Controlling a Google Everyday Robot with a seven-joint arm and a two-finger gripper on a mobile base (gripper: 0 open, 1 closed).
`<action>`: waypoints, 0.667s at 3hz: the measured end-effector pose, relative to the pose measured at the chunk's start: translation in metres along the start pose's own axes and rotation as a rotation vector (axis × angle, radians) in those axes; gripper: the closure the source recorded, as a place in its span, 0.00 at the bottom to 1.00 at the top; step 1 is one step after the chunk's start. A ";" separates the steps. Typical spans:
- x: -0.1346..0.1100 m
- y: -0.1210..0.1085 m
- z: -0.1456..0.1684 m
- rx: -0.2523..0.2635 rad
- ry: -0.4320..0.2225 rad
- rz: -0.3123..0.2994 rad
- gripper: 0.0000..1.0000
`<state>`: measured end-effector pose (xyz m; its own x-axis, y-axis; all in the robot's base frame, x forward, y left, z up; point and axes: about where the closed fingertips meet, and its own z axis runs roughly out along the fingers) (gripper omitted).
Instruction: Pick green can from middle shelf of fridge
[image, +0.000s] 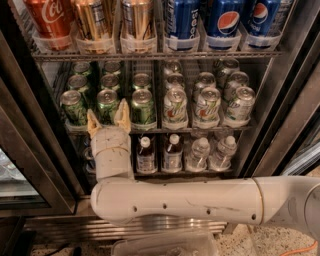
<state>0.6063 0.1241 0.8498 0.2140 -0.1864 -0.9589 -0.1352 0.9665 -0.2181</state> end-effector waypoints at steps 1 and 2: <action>0.001 0.005 0.012 0.000 0.009 0.027 0.35; 0.003 0.005 0.013 0.003 0.013 0.028 0.34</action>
Offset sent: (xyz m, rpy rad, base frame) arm 0.0136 0.0112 -0.0002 0.0316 0.0171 0.0063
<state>0.6191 0.1305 0.8485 0.1971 -0.1618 -0.9669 -0.1381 0.9719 -0.1908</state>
